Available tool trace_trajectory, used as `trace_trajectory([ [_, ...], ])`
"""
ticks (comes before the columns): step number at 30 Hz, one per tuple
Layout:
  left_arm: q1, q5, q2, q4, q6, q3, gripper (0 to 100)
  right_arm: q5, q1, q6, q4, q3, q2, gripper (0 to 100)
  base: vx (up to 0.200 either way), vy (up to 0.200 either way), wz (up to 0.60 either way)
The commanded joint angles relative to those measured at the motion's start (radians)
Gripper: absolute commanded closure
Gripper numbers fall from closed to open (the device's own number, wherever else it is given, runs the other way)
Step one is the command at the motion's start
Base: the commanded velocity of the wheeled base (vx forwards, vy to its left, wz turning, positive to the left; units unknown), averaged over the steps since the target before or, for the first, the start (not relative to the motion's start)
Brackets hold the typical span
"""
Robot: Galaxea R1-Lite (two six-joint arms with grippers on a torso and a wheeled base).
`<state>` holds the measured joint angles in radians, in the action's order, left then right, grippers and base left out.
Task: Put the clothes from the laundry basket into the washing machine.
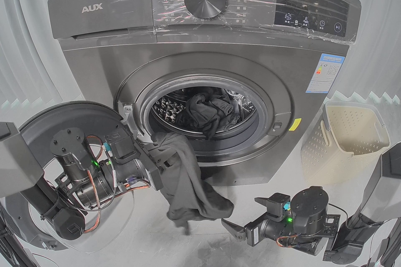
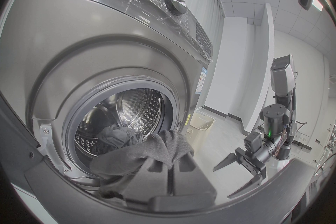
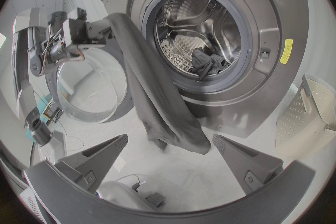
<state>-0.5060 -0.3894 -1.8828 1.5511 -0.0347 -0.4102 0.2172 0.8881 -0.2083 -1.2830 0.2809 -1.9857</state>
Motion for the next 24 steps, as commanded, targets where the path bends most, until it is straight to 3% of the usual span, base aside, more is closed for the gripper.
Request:
trace_trajectory([
  [1, 0.0, 0.017, -0.002, 0.001, -0.002, -0.016, 100, -0.004, 0.009, 0.0, 0.004, -0.034, -0.028, 0, 0.0, 0.0, 0.0],
  [12, -0.016, 0.035, -0.006, 0.001, 0.001, -0.019, 100, -0.006, 0.032, 0.001, -0.044, 0.09, -0.068, 0, 0.0, 0.0, 0.0],
  [17, -0.017, 0.066, -0.009, 0.001, -0.004, -0.027, 100, -0.01, 0.031, 0.036, -0.107, 0.144, -0.099, 0, 0.0, 0.0, 0.0],
  [24, -0.034, 0.058, -0.009, 0.001, 0.001, -0.016, 100, -0.024, -0.021, 0.04, -0.133, 0.258, -0.116, 0, 0.0, 0.0, 0.0],
])
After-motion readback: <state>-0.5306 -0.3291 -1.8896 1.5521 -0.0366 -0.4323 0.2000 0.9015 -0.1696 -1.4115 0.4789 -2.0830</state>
